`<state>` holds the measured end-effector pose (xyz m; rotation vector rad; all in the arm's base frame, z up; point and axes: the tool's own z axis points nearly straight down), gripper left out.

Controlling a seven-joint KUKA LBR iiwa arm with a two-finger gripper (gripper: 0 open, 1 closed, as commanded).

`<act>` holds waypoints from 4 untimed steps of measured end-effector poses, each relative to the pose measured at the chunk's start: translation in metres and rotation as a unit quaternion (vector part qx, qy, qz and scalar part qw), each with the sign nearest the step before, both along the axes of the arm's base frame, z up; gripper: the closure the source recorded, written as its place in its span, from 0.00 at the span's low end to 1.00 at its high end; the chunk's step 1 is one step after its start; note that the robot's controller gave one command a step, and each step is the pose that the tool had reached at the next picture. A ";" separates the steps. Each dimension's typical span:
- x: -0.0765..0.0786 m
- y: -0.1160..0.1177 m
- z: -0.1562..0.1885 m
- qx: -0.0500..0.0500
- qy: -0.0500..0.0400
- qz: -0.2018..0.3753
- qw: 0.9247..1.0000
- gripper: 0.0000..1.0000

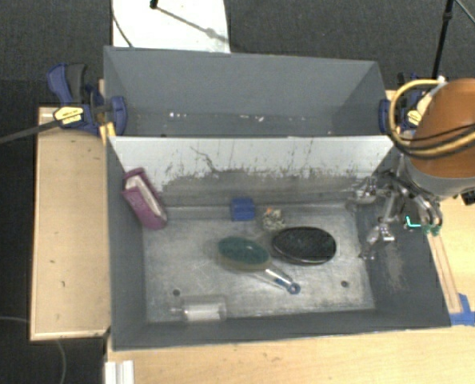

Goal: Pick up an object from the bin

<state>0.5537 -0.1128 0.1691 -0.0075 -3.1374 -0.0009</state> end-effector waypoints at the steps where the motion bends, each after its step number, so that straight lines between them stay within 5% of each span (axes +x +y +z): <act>1: 0.010 0.065 -0.097 0.001 -0.004 -0.005 1.000 0.00; 2: 0.013 0.062 -0.092 -0.001 -0.008 -0.004 1.000 1.00; 3: -0.007 0.129 0.074 0.000 -0.007 0.127 0.992 1.00; 4: -0.008 0.127 0.071 0.000 -0.004 0.126 0.992 0.00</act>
Offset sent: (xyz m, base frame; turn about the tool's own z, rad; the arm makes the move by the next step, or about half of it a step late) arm 0.0092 0.0622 -0.0960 0.0125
